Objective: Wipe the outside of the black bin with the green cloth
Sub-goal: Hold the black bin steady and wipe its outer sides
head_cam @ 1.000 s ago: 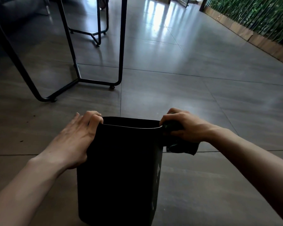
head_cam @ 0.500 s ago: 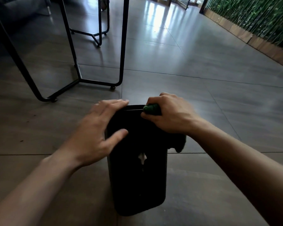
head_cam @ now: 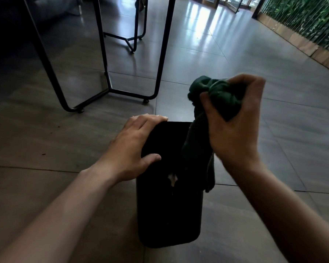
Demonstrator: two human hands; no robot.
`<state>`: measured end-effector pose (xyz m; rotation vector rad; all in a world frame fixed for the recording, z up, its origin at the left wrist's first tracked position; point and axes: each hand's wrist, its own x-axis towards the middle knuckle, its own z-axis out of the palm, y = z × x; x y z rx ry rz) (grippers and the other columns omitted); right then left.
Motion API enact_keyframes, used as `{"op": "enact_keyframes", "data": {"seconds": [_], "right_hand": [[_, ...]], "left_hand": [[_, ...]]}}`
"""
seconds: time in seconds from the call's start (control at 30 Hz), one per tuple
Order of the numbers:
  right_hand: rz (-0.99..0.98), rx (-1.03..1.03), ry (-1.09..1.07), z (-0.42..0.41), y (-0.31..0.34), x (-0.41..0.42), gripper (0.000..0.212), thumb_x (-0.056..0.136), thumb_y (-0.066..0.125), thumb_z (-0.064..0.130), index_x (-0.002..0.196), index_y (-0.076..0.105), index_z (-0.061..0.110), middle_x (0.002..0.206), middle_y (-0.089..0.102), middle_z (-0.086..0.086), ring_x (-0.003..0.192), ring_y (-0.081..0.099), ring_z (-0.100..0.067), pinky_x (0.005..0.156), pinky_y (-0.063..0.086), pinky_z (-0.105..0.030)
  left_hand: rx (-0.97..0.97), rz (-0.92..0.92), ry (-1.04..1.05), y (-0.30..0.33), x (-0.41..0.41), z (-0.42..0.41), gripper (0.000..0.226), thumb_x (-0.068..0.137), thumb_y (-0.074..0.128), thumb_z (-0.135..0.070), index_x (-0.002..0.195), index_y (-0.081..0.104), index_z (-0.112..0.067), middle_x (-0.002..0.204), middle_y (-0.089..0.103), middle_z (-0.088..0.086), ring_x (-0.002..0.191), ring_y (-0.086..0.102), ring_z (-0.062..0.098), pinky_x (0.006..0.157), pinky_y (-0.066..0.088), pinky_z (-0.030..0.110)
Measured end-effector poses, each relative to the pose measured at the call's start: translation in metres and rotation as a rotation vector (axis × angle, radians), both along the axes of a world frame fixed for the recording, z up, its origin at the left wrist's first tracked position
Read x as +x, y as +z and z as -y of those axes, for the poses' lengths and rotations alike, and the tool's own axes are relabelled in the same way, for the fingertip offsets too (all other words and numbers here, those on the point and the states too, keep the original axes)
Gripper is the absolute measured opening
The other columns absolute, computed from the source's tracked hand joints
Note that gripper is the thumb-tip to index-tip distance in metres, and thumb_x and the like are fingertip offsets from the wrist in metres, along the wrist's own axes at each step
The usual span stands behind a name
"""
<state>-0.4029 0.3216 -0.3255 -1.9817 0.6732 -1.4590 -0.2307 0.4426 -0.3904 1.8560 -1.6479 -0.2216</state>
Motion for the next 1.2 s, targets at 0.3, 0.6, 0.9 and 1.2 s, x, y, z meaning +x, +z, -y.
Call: {"op": "enact_keyframes", "data": {"seconds": [0.3, 0.6, 0.9, 1.2], "right_hand": [[-0.860, -0.598, 0.130, -0.053, -0.146, -0.044, 0.085, 0.091, 0.059, 0.072, 0.153, 0.044, 0.015, 0.168, 0.029, -0.017, 0.157, 0.021, -0.041, 0.124, 0.018, -0.067], [-1.026, -1.149, 0.361, -0.036, -0.161, -0.090, 0.057, 0.109, 0.046, 0.022, 0.163, 0.029, 0.024, 0.170, 0.028, -0.009, 0.157, 0.023, -0.038, 0.126, 0.023, -0.060], [-0.789, -0.522, -0.137, -0.017, -0.120, -0.030, 0.070, 0.096, 0.059, 0.036, 0.158, 0.036, 0.012, 0.164, 0.036, -0.016, 0.150, 0.032, -0.041, 0.112, 0.039, -0.056], [-1.028, -1.168, 0.329, -0.044, -0.171, -0.094, 0.052, 0.112, 0.040, 0.024, 0.162, 0.031, 0.027, 0.164, 0.042, 0.000, 0.152, 0.038, -0.031, 0.127, 0.023, -0.054]], "left_hand": [[-0.028, -0.036, 0.029, -0.001, 0.008, 0.005, 0.084, 0.076, 0.079, -0.023, 0.148, 0.037, -0.036, 0.146, 0.043, -0.014, 0.138, 0.036, 0.016, 0.114, 0.037, 0.042], [0.008, -0.067, 0.029, 0.002, 0.003, 0.006, 0.086, 0.075, 0.081, -0.028, 0.147, 0.035, -0.040, 0.148, 0.041, -0.018, 0.142, 0.030, 0.011, 0.116, 0.035, 0.042], [0.019, -0.095, 0.048, 0.002, 0.007, 0.007, 0.087, 0.074, 0.084, -0.024, 0.145, 0.037, -0.039, 0.150, 0.042, -0.015, 0.150, 0.023, 0.012, 0.123, 0.023, 0.043], [0.011, -0.082, -0.001, 0.001, 0.004, 0.010, 0.086, 0.076, 0.082, -0.024, 0.146, 0.034, -0.042, 0.153, 0.038, -0.019, 0.152, 0.017, 0.007, 0.121, 0.017, 0.031]]}}
